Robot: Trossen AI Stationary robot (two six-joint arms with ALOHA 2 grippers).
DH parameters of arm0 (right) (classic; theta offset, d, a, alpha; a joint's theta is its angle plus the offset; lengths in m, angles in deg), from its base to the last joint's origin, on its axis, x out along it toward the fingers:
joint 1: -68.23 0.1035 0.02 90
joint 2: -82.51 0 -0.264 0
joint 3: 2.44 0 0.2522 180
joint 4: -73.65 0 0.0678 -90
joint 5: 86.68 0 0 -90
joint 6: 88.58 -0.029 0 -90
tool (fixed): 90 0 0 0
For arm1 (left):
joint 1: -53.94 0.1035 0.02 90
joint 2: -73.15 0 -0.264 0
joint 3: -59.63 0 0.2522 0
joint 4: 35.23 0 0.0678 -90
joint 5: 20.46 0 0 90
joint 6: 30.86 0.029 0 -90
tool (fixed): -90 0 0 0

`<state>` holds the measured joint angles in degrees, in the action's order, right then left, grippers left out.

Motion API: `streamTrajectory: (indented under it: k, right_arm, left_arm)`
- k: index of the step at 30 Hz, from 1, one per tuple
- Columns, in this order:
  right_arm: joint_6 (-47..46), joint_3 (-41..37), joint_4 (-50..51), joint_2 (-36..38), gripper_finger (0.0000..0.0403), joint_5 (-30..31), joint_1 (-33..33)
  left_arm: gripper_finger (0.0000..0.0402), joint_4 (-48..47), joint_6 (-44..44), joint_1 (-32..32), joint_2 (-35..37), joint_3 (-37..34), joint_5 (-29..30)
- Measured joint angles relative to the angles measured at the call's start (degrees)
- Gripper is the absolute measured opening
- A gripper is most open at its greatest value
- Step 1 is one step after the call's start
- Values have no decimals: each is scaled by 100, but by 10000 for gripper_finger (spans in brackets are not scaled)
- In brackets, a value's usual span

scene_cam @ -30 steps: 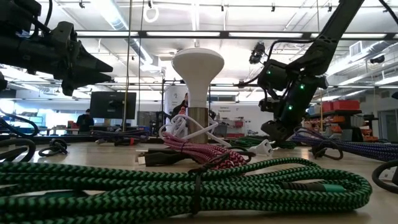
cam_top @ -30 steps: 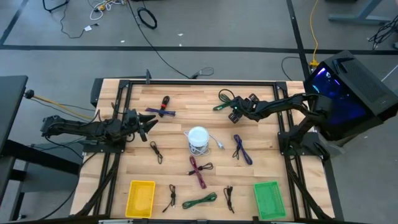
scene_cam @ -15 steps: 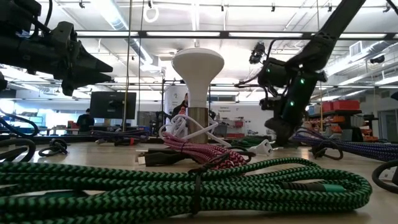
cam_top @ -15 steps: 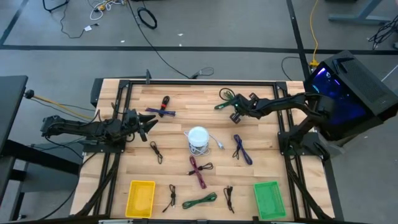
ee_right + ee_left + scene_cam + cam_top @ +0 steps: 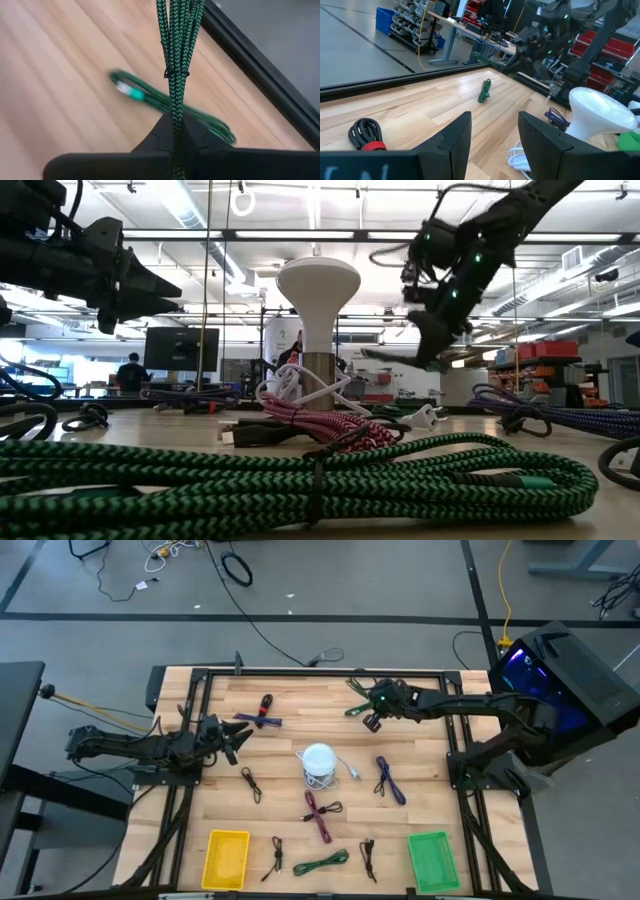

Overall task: Pick & Place USB Port
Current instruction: Put the top green charger cable into the green bin

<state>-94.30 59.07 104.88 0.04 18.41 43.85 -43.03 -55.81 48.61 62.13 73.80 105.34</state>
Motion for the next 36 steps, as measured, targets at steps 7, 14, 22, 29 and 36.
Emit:
streamTrajectory:
  k: [7, 14, 22, 29, 36]
  right_arm:
    - [3, 154, -39, 349, 4, -388, 478]
    - [-180, 168, -323, 650, 4, -421, 1184]
    - [-613, 168, -635, 743, 4, -414, 2161]
    - [-1069, 168, -897, 745, 4, -122, 3100]
    - [-1695, 168, -1027, 775, 4, 653, 4038]
  left_arm:
    - [167, 281, 9, -1, 1, 0, -21]
    - [167, 401, 15, -3, 1, 0, -563]
    - [167, 396, 22, -1, 1, 0, -565]
    - [167, 393, 23, -1, 1, 0, -565]
    - [167, 391, 22, 1, 1, 0, -565]
